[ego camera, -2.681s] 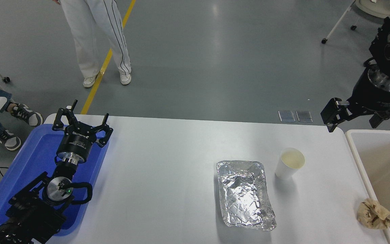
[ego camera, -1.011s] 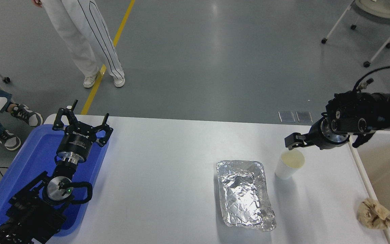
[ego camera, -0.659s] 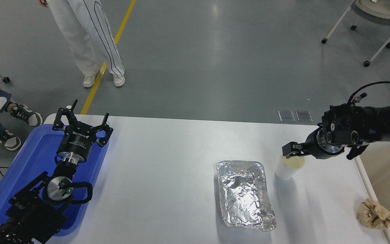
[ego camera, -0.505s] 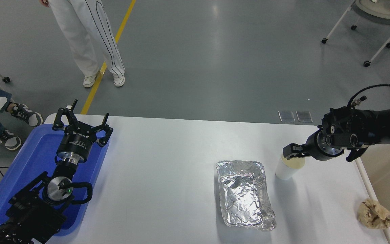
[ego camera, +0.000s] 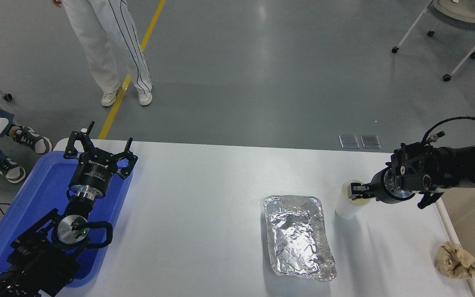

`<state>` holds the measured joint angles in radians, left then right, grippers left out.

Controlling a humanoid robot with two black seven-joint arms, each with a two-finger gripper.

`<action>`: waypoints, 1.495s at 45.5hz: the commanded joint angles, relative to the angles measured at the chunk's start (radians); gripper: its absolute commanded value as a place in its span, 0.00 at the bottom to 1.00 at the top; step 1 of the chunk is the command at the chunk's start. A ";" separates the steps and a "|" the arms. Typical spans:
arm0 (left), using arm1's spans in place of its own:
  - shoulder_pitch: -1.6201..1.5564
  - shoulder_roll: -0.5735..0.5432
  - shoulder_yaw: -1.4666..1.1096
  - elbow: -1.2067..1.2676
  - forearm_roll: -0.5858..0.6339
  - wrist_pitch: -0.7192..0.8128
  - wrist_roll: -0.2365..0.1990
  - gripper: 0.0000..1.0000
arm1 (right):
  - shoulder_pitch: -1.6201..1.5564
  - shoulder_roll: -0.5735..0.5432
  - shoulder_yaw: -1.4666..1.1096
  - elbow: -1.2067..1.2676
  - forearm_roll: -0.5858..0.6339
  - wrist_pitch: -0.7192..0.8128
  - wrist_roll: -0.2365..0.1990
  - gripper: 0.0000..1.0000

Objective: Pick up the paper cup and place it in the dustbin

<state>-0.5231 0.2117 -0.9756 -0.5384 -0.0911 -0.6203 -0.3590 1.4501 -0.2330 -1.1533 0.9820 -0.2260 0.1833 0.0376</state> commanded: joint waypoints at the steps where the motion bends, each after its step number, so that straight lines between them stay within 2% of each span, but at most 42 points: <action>1: 0.000 0.000 0.000 0.000 0.001 0.001 0.000 1.00 | -0.007 0.000 0.015 0.009 0.002 0.022 -0.001 0.00; 6: 0.000 0.000 0.000 0.000 0.001 -0.001 0.000 1.00 | -0.005 -0.002 0.017 0.010 0.013 0.057 -0.001 0.00; 13: 0.000 0.000 0.000 0.000 0.001 -0.001 0.000 1.00 | 0.000 -0.006 0.015 0.009 0.089 0.097 -0.001 0.00; 25: 0.000 0.000 0.000 0.000 0.001 -0.001 0.000 1.00 | 0.013 -0.018 0.015 0.010 0.096 0.128 -0.001 0.00; 39: 0.000 0.000 0.000 0.000 0.001 0.001 0.000 1.00 | 0.111 -0.087 -0.028 0.014 0.080 0.343 -0.001 0.00; 55: 0.000 0.000 0.000 0.000 0.001 -0.001 0.000 1.00 | 0.363 -0.137 -0.124 0.161 0.074 0.495 0.001 0.00; 59: 0.000 0.000 0.000 0.000 -0.001 -0.001 0.000 1.00 | 0.484 -0.140 -0.151 0.202 0.074 0.597 0.001 0.00; 68: 0.000 0.000 0.000 0.000 0.001 -0.001 0.000 1.00 | 0.625 -0.154 -0.152 0.204 0.074 0.602 0.001 0.00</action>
<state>-0.5233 0.2117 -0.9756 -0.5386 -0.0906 -0.6207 -0.3590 1.8867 -0.3703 -1.2775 1.1472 -0.1509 0.7182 0.0378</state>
